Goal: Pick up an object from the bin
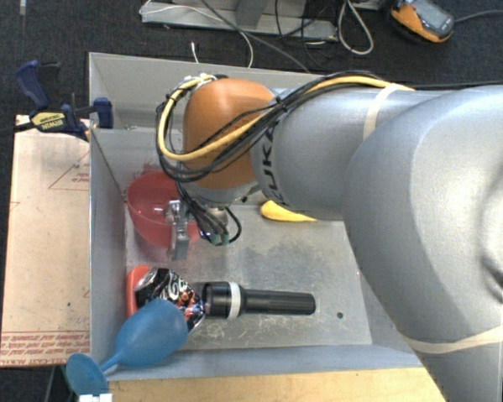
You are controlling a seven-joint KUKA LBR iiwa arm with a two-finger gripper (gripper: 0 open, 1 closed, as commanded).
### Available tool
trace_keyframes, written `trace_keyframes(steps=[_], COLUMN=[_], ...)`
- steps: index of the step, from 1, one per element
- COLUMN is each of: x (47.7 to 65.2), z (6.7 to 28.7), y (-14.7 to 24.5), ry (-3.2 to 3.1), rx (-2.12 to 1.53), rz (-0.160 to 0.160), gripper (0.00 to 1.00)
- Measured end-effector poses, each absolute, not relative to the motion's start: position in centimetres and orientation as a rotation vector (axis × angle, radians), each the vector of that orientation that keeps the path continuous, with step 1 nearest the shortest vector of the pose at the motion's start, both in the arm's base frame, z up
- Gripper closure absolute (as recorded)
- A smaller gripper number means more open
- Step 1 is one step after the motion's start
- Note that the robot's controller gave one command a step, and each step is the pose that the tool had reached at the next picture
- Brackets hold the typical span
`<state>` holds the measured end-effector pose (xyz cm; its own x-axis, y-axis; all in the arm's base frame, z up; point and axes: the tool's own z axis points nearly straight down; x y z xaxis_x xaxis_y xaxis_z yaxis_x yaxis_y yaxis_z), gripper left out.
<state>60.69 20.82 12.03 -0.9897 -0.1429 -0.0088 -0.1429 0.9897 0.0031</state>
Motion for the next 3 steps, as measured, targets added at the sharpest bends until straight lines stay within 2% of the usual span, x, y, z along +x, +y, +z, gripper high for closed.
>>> trace_keyframes(steps=[1, 2, 3], x=[55.7, 57.7, 57.5], z=[11.4, 20.7, 23.3], y=[21.8, 21.2, 21.2], ry=[3.034, 3.082, 3.072], rx=[-0.703, -0.555, -0.560], rz=[0.006, 0.007, 0.008], gripper=[1.00, 1.00, 1.00])
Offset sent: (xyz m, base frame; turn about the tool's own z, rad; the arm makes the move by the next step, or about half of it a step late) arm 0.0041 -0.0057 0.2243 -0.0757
